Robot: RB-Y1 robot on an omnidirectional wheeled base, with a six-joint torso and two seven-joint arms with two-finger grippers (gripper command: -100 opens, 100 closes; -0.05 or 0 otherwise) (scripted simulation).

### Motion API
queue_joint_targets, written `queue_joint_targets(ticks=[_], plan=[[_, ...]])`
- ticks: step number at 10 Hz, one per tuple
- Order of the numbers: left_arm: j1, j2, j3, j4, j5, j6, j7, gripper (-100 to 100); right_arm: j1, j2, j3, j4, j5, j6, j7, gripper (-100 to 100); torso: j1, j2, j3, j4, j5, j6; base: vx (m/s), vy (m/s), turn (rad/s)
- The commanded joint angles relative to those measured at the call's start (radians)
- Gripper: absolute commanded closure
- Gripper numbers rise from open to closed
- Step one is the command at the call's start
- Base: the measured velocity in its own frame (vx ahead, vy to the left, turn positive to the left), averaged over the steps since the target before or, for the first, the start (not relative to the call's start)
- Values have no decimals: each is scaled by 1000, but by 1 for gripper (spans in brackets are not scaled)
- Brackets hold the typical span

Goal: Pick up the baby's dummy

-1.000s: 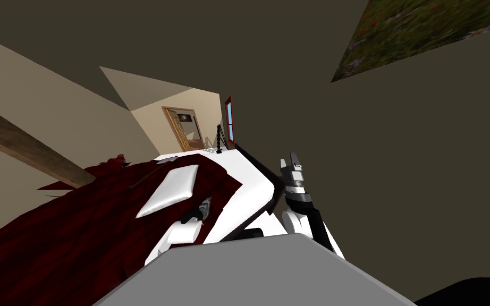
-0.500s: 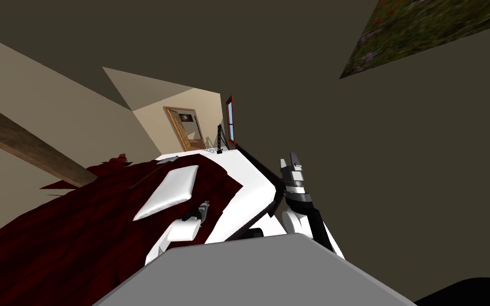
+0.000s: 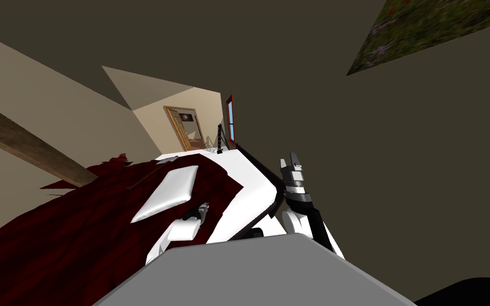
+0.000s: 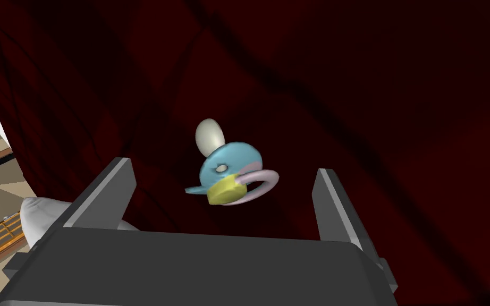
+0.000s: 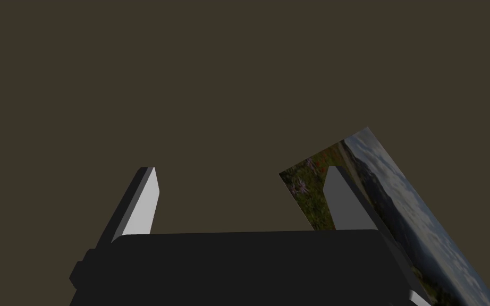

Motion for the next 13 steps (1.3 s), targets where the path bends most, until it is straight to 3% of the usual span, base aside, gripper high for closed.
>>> queue_joint_targets(ticks=[1,3,5,6,10,11,12,13], plan=[[-10,-4,3,33,-1,-26,-3,-100,0,0,0,0,0,0,0,0,0,0,0,0,0,0,23,6,-12],[-23,-10,6,76,-4,-56,-5,-100,0,0,0,0,0,0,0,0,0,-1,0,0,0,0,21,6,-8],[-22,-10,6,77,-3,-56,-6,-100,0,0,0,0,0,0,0,0,0,0,0,0,0,0,13,3,-3],[-22,-10,6,79,-4,-59,-6,100,0,0,0,0,0,0,0,0,0,0,0,0,0,0,0,0,0],[-22,-10,6,79,-3,-58,-5,100,0,0,0,0,0,0,0,0,0,1,1,1,0,0,0,0,0],[-22,-10,6,79,-3,-58,-5,0,0,0,0,0,0,0,0,0,0,2,1,1,0,0,0,0,0],[-13,-5,4,44,-2,-34,-3,100,0,0,0,0,0,0,0,0,0,2,1,1,0,0,-14,-7,9],[-10,-4,3,33,-1,-26,-3,100,0,0,0,0,0,0,0,0,-1,2,2,1,-1,0,-23,-7,9]])
